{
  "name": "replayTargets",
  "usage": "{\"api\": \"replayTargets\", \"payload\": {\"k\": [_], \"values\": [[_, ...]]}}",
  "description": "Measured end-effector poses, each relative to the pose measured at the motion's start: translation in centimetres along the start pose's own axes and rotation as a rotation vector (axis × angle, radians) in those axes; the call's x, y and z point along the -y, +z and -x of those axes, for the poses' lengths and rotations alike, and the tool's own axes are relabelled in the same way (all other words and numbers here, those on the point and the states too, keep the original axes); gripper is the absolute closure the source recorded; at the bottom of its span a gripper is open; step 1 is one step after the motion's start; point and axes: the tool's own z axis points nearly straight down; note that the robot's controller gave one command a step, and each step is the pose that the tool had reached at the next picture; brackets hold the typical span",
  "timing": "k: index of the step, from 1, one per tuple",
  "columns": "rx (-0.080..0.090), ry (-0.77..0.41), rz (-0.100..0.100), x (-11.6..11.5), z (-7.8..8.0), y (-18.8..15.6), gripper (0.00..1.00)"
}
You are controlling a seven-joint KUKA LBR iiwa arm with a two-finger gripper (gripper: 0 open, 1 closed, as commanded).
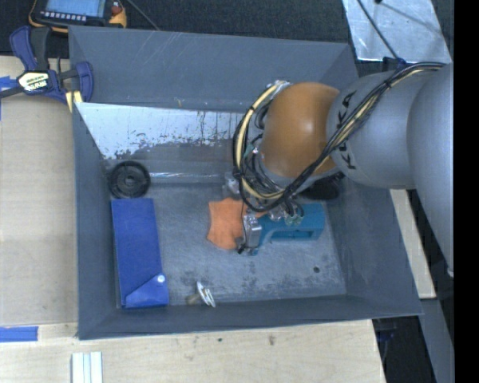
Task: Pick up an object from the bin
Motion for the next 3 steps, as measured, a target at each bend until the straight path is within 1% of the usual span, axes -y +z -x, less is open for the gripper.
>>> {"api": "replayTargets", "payload": {"k": [1,2,3], "values": [[0.001,0.042,0.0,0.17,0.05,0.03,0.0],[0.005,0.002,-0.001,0.08,0.17,-0.16,1.0],[0.005,0.002,-0.001,0.08,0.17,-0.16,1.0]]}}
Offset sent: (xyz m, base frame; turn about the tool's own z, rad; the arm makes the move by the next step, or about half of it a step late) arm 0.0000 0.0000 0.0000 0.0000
